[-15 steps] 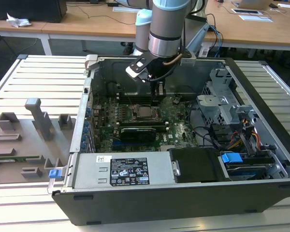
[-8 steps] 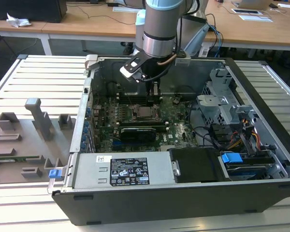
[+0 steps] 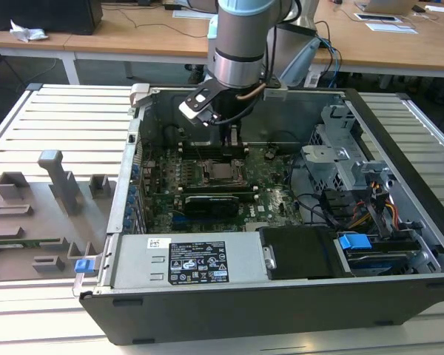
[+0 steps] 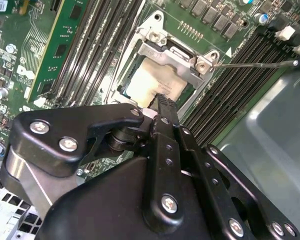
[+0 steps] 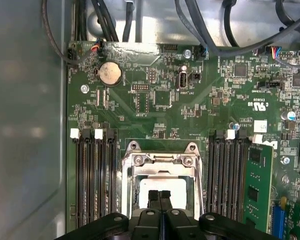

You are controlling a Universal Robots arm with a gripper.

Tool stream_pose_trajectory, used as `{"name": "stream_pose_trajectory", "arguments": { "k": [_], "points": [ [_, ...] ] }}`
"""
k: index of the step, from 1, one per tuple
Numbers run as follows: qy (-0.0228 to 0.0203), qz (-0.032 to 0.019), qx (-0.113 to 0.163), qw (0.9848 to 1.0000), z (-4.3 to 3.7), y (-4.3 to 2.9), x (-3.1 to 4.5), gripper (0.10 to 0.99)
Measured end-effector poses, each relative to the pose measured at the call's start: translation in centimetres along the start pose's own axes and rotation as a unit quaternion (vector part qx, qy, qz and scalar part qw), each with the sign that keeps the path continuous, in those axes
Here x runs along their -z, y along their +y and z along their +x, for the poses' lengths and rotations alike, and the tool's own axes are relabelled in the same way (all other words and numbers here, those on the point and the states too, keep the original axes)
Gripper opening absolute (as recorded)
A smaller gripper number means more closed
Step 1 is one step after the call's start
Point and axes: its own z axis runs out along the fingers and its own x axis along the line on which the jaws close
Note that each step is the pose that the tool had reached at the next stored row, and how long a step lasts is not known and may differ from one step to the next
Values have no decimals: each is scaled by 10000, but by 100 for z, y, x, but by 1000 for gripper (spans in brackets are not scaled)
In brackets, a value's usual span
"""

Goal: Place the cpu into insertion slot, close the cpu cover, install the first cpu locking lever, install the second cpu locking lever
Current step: 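Close the cpu cover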

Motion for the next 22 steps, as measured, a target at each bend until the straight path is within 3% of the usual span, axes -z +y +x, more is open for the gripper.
{"name": "stream_pose_trajectory", "arguments": {
  "k": [8,14,22],
  "points": [
    [0,0,0,10000,3,-106,-20,106],
    [0,0,0,10000,10,-273,-134,106],
    [5,0,0,10000,14,-354,-215,106]
  ]
}}
